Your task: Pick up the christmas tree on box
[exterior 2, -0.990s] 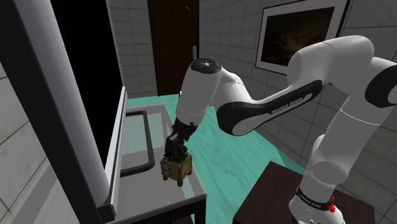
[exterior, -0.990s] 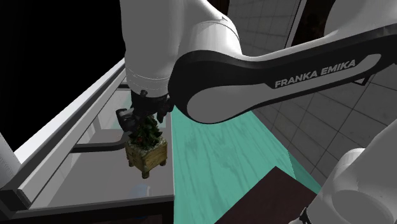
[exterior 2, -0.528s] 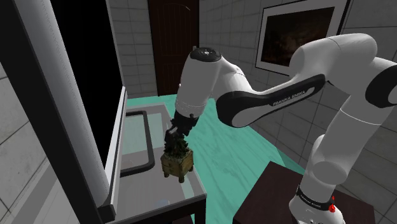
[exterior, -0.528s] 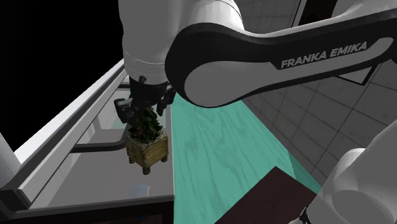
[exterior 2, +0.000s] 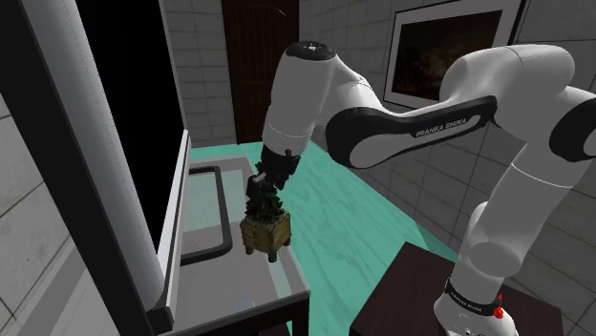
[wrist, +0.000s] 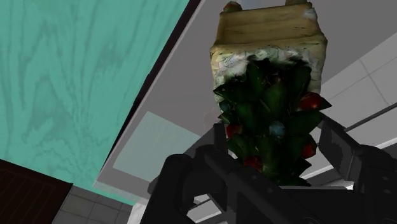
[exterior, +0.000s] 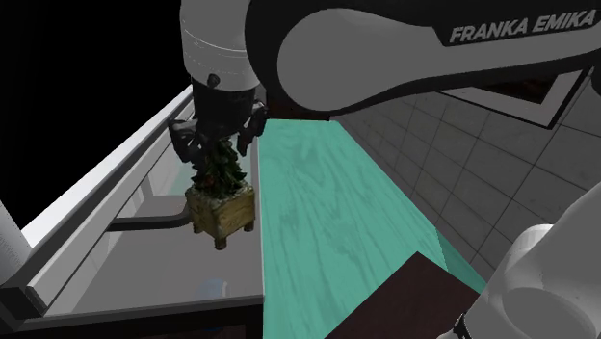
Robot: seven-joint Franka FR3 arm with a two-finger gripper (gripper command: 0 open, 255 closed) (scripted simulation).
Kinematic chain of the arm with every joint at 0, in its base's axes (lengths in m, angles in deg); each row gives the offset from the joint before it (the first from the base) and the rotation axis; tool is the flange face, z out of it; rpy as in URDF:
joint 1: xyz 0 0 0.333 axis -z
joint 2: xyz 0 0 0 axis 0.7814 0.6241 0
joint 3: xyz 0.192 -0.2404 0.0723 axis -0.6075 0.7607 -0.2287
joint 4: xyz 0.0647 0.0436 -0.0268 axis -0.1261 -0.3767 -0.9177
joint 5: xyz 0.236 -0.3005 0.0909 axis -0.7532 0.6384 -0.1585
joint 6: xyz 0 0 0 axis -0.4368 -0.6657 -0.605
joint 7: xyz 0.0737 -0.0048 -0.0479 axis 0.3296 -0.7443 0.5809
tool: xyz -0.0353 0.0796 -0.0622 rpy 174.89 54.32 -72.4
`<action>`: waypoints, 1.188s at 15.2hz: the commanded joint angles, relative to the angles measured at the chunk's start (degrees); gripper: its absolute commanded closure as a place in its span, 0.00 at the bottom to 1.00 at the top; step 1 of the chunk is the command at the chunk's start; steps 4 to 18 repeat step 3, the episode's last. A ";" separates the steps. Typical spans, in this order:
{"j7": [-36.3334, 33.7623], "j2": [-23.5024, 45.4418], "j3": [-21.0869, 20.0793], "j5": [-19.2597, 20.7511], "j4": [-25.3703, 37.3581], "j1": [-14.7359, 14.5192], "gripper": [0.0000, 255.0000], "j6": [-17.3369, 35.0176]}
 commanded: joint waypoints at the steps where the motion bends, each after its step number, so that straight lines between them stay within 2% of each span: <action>1: 0.31 0.43 -0.12 0.18 1.94 0.07 1.00 -1.49; 18: 0.34 0.44 -0.12 0.18 2.06 0.07 1.00 -1.60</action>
